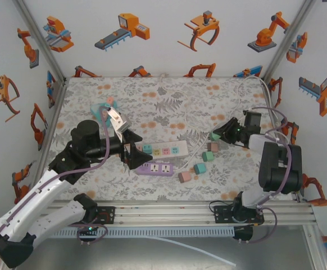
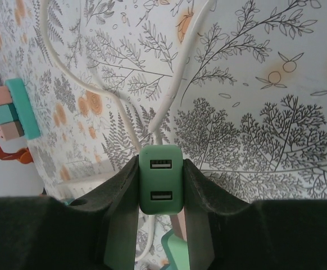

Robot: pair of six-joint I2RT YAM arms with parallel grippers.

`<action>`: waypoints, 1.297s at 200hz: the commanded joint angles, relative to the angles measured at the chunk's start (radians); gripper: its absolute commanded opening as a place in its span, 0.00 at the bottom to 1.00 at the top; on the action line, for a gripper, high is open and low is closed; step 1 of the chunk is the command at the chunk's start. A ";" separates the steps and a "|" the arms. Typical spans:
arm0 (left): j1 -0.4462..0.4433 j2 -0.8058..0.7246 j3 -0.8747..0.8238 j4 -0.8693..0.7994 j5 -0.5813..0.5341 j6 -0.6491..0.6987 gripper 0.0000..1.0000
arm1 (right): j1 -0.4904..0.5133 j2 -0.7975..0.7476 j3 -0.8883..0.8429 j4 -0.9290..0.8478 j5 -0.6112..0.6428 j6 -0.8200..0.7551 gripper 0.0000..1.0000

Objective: Pull the plug off the socket

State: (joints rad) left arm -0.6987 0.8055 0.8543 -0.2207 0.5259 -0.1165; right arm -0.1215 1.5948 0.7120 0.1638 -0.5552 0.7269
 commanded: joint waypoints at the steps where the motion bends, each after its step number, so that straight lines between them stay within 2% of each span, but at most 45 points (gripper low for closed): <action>1: -0.006 0.000 -0.011 0.001 -0.028 0.023 0.97 | -0.001 0.031 -0.018 0.093 -0.037 0.014 0.30; 21: -0.008 0.004 -0.011 0.001 -0.060 0.019 0.97 | 0.005 0.052 -0.028 0.103 -0.043 0.011 0.38; 92: -0.009 0.014 -0.009 -0.002 -0.107 0.018 0.97 | 0.032 0.090 -0.031 0.072 -0.015 -0.006 0.52; 126: -0.010 0.007 -0.011 -0.016 -0.144 0.018 0.97 | 0.033 0.038 -0.026 -0.011 0.055 -0.052 0.58; 147: -0.009 0.001 -0.012 -0.021 -0.170 0.017 0.97 | 0.038 -0.007 -0.007 -0.102 0.125 -0.107 0.71; 196: -0.009 0.003 -0.011 -0.034 -0.232 0.005 0.97 | 0.070 -0.116 0.051 -0.256 0.243 -0.208 0.74; 217: -0.010 0.006 -0.007 -0.056 -0.307 -0.013 0.97 | 0.120 -0.173 0.088 -0.316 0.313 -0.260 0.74; 241: -0.004 0.017 -0.008 -0.101 -0.510 -0.085 0.97 | 0.214 -0.234 0.139 -0.342 0.366 -0.330 0.74; 259: 0.014 0.032 -0.011 -0.140 -0.622 -0.132 0.97 | 0.318 -0.262 0.188 -0.337 0.390 -0.418 0.74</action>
State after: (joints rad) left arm -0.7036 0.8230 0.8543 -0.2935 0.1150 -0.1638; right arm 0.0860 1.3846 0.8196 -0.1432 -0.2386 0.4538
